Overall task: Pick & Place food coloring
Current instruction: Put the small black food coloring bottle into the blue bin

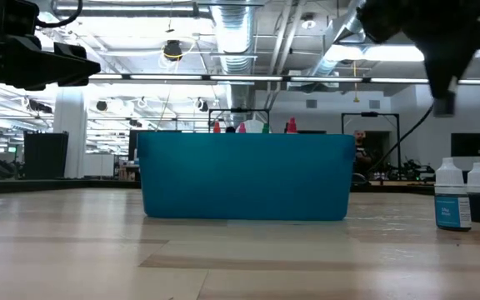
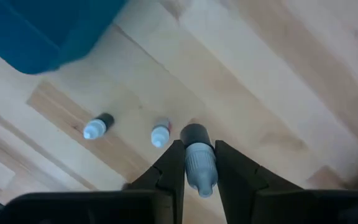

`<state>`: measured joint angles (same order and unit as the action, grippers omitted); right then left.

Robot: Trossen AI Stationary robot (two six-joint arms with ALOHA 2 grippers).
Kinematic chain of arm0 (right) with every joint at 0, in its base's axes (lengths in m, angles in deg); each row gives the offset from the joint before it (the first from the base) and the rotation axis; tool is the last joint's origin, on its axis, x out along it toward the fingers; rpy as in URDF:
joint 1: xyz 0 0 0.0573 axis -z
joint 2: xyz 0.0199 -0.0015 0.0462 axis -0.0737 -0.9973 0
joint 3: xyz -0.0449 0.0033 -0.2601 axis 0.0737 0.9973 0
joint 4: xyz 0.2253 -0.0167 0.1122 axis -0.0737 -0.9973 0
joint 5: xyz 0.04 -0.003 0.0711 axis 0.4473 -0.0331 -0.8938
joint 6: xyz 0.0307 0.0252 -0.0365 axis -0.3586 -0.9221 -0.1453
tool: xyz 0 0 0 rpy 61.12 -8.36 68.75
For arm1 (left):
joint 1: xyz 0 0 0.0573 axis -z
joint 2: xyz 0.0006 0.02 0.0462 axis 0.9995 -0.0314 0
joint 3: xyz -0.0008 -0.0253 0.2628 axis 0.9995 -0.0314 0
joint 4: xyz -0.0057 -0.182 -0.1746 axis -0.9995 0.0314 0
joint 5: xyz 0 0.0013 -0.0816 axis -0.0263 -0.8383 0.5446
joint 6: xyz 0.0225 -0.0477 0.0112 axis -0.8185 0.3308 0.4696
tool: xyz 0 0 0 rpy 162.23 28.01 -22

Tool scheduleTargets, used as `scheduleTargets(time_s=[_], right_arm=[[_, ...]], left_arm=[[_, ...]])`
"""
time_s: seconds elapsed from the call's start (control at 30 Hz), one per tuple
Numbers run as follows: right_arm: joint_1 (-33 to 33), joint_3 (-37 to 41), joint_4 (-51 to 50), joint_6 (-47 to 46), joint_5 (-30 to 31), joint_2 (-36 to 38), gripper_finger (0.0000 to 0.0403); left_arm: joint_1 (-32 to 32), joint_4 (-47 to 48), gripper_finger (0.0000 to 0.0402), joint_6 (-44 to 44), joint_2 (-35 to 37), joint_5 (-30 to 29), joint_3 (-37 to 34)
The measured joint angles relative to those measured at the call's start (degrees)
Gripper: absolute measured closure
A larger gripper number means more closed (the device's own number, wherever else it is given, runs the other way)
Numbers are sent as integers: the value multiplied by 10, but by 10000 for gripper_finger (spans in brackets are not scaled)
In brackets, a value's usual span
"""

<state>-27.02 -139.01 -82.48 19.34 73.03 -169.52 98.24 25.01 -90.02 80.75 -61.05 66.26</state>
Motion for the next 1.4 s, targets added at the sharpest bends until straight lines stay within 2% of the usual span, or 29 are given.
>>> scheduleTargets(time_s=[0.47,0.8,0.93,1.13,1.4], right_arm=[[70,-60,1,187,26,0,339],[106,-69,24,291,27,0,339],[115,-87,23,325,27,-31,339],[120,-176,3,401,30,-95,339],[121,-279,-24,474,71,-181,339]], left_arm=[[0,0,278,0,0,0,0],[0,0,278,0,0,0,0],[0,0,278,-1,0,0,0],[0,1,278,0,0,0,0],[0,1,278,0,0,0,0]])
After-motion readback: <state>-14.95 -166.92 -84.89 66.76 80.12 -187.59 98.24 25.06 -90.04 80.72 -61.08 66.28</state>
